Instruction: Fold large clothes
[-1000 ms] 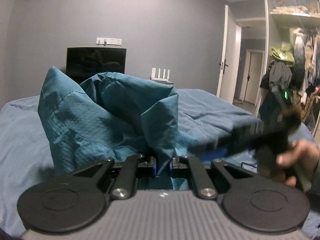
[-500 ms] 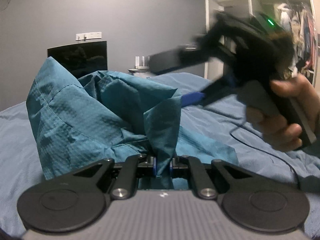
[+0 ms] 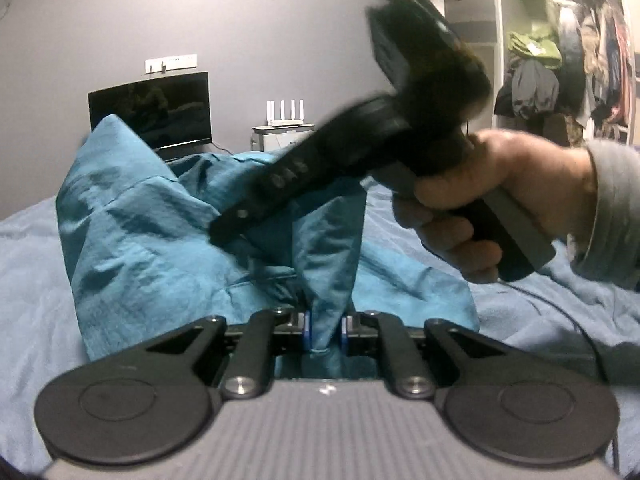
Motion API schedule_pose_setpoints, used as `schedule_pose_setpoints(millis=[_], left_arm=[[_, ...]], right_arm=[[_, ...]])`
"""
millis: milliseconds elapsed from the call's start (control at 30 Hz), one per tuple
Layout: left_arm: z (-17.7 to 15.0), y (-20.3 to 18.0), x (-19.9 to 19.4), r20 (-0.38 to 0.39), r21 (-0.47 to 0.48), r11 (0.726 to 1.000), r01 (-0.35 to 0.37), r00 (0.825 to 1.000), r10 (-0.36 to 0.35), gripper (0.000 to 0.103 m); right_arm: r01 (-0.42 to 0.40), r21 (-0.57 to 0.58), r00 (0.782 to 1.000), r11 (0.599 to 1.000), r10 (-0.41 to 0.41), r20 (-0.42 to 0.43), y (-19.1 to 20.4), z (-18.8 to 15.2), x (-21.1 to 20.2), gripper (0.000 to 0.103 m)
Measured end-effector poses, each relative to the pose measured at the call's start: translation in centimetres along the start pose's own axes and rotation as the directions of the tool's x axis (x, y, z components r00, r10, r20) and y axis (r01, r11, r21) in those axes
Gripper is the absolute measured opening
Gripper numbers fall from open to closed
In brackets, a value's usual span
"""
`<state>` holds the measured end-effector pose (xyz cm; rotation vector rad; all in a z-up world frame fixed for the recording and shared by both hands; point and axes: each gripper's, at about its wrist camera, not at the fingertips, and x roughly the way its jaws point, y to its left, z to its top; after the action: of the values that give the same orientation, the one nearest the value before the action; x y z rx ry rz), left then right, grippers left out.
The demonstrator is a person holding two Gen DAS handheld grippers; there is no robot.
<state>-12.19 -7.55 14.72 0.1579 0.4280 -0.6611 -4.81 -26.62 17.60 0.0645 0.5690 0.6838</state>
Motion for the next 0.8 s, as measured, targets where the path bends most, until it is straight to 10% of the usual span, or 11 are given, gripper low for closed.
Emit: schedule_pose_setpoints(millis=[333, 467, 667, 800], left_arm=[[-0.2, 3.1, -6.0, 0.174, -0.044, 0.996, 0.079, 0.982, -0.07, 0.037], [-1.3, 10.4, -6.4, 0.236, -0.334, 0.942, 0.045, 0.971, 0.037, 0.037], [-3.6, 18.3, -4.4, 0.032, -0.494, 0.847, -0.196, 0.969, 0.243, 0.037], [-3.8, 18.6, -2.4, 0.027, -0.454, 0.879, -0.146, 0.984, 0.178, 0.037]], right_arm=[[0.067, 0.062, 0.993, 0.996, -0.073, 0.094, -2.6, -2.5, -3.0, 0.002], [0.058, 0.078, 0.993, 0.995, -0.065, 0.1, -2.9, -3.0, -3.2, 0.002], [0.038, 0.103, 0.991, 0.994, -0.05, 0.123, -4.8, -3.1, -3.7, 0.002], [0.041, 0.126, 0.991, 0.991, -0.056, 0.122, -5.8, -3.6, -4.2, 0.002]])
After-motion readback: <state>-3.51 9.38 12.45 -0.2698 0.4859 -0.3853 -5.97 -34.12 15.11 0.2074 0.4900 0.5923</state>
